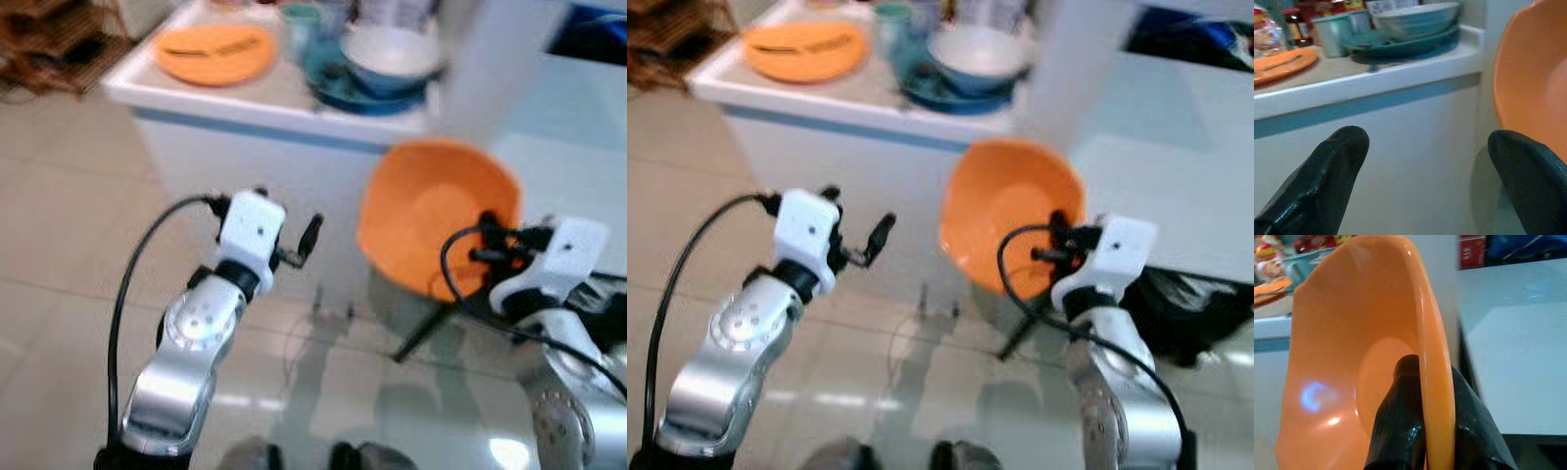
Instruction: Setting the table
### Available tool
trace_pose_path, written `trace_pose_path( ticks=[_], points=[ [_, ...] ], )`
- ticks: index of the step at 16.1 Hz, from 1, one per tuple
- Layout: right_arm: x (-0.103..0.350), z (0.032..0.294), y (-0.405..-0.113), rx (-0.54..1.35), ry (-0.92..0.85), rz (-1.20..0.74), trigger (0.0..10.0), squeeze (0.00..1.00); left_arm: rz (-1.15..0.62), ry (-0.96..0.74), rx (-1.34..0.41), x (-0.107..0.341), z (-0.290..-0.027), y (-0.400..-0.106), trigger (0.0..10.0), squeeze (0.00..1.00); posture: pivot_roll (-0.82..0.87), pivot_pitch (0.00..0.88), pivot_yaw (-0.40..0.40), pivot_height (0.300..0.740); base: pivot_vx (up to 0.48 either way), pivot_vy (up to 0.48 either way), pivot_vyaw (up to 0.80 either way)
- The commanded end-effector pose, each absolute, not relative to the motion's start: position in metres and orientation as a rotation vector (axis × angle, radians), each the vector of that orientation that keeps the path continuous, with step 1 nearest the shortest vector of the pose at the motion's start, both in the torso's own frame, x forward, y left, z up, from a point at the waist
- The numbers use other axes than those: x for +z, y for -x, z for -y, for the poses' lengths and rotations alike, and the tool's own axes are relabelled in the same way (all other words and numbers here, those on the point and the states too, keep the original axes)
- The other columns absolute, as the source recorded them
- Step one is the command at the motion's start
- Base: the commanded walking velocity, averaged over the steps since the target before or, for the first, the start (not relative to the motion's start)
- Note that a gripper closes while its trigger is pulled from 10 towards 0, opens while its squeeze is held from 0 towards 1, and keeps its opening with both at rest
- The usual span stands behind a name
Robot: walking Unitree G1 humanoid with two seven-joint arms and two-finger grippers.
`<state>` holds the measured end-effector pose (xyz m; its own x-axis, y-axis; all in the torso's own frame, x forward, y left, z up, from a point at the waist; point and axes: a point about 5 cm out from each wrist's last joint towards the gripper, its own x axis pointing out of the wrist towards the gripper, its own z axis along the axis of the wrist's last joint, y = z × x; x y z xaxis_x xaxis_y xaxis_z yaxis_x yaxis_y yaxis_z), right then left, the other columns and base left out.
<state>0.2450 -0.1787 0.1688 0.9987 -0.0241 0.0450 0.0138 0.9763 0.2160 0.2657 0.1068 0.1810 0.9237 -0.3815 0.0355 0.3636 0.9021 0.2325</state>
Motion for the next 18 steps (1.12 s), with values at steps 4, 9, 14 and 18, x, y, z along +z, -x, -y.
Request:
trace_pose_path(
  ticks=[4, 9, 14, 18],
  points=[
    [0.185, 0.173, -0.258, -0.011, -0.242, 0.126, 10.0, 0.00, 0.082, -0.259, -0.347, 0.182, -0.112, -0.280, 10.0, 0.00, 0.02, 0.124, -0.016, 0.740, 0.000, -0.480, 0.00],
    [0.187, 0.168, -0.268, -0.001, -0.252, 0.146, 10.0, 0.00, 0.085, -0.256, -0.366, 0.184, -0.111, -0.284, 10.0, 0.00, 0.06, 0.105, 0.016, 0.740, 0.000, -0.480, 0.00],
    [0.180, 0.140, -0.278, 0.065, -0.317, 0.117, 10.0, 0.00, 0.105, -0.262, -0.229, 0.192, -0.144, -0.300, 10.0, 0.00, 0.07, 0.070, -0.081, 0.740, 0.000, -0.480, 0.00],
    [0.193, 0.161, -0.280, 0.092, -0.208, 0.126, 10.0, 0.00, 0.106, -0.173, -0.268, 0.176, -0.112, -0.299, 10.0, 0.00, -0.07, 0.042, -0.101, 0.740, 0.000, -0.480, 0.00]
  ],
)
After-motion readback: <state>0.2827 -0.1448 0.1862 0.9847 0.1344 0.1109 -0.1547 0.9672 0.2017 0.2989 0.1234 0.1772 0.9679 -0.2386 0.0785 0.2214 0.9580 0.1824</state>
